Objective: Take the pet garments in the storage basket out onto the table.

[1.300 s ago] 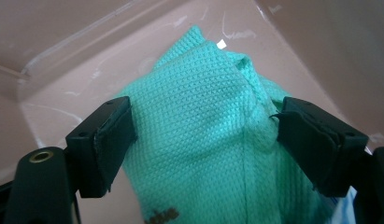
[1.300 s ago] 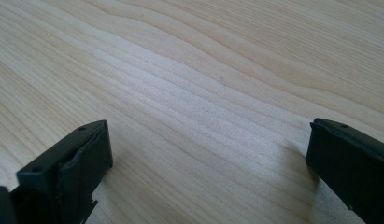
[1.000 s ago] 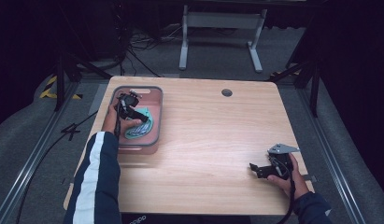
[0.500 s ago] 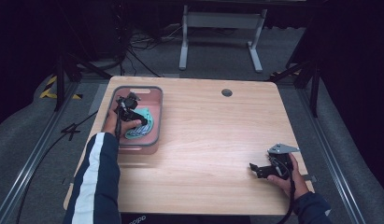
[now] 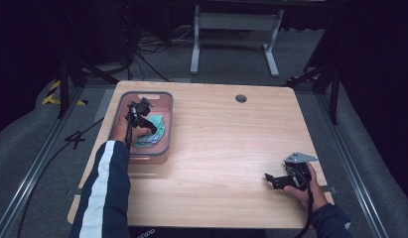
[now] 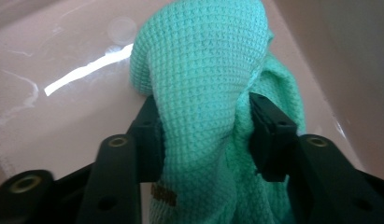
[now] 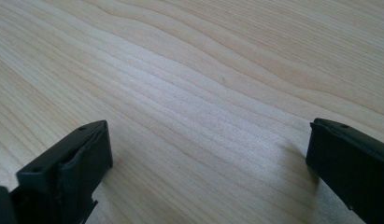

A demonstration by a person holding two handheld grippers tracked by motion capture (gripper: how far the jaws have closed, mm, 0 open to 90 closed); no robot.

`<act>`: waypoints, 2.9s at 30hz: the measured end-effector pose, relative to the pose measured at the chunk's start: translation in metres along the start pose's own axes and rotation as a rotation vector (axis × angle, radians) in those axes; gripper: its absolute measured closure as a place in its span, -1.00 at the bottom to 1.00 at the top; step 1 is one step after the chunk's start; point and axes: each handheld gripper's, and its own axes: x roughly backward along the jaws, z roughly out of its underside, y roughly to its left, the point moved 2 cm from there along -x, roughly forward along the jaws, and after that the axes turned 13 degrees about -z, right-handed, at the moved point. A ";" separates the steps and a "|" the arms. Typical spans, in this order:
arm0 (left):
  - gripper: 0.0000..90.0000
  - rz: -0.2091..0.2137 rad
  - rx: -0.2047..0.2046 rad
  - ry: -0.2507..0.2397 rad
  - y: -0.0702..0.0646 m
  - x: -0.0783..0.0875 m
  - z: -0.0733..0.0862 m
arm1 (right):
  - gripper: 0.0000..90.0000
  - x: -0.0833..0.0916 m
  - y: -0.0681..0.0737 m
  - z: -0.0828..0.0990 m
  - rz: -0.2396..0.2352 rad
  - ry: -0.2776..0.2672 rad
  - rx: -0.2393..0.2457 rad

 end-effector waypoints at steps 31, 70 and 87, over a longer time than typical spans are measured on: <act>0.42 -0.042 0.038 -0.180 0.011 0.038 0.006 | -0.99 0.000 0.000 0.000 -0.002 0.002 0.005; 0.42 -0.040 0.006 -0.448 0.016 0.135 0.022 | -0.99 0.000 0.000 0.000 -0.002 0.002 0.003; 0.42 -0.005 -0.067 -0.524 -0.015 0.163 0.015 | -0.99 0.000 0.000 0.000 -0.002 0.001 0.002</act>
